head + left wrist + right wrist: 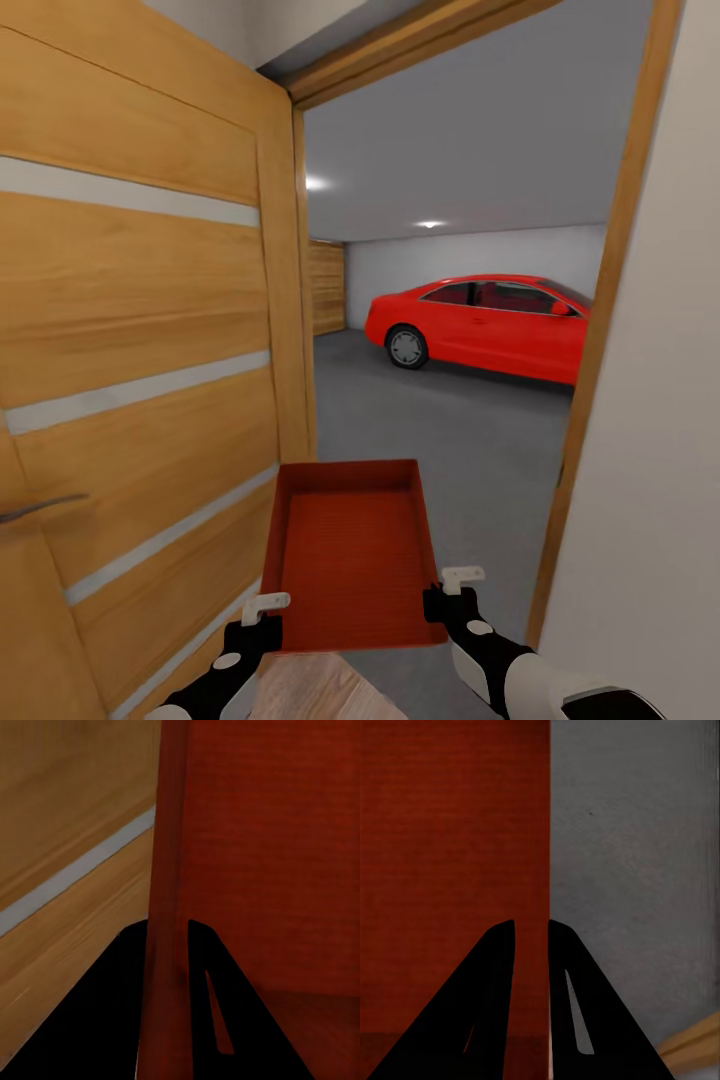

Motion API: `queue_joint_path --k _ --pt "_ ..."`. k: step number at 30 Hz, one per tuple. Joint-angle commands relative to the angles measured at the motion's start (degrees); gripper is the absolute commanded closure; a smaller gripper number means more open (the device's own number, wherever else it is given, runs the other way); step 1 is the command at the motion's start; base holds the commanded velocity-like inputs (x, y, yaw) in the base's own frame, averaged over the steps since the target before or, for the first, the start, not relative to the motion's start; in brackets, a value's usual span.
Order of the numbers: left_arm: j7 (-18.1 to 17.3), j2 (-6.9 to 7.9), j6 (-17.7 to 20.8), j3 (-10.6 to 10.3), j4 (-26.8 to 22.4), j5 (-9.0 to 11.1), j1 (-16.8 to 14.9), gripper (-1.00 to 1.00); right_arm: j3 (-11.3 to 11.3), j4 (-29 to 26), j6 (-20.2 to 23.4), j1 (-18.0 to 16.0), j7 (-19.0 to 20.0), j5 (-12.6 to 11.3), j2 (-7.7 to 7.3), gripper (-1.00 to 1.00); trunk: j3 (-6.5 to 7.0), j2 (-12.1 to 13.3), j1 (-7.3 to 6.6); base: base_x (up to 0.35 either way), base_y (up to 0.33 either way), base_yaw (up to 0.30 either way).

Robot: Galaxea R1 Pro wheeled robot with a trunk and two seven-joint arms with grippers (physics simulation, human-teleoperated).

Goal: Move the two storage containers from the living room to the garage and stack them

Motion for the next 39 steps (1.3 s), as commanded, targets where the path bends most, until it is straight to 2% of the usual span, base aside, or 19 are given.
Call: queue_joint_path --k 1,27,39 --pt "0.5 -0.01 -0.1 -0.3 -0.8 -0.4 -0.1 1.00 -1.7 0.2 -0.2 -0.1 0.0 -0.7 0.03 1.00 -0.06 -0.1 0.03 0.214 0.175 -0.269" --pt "0.0 0.04 -0.1 -0.3 -0.8 -0.4 -0.1 1.00 -1.7 0.2 -0.2 -0.1 0.0 -0.7 0.03 1.00 0.59 -0.1 0.03 0.188 0.133 -0.272" --pt "-0.1 0.04 -0.1 -0.3 -0.8 -0.4 0.0 1.00 -1.7 0.2 -0.2 -0.1 0.0 -0.7 0.03 1.00 0.83 -0.1 0.03 0.237 0.206 -0.272"
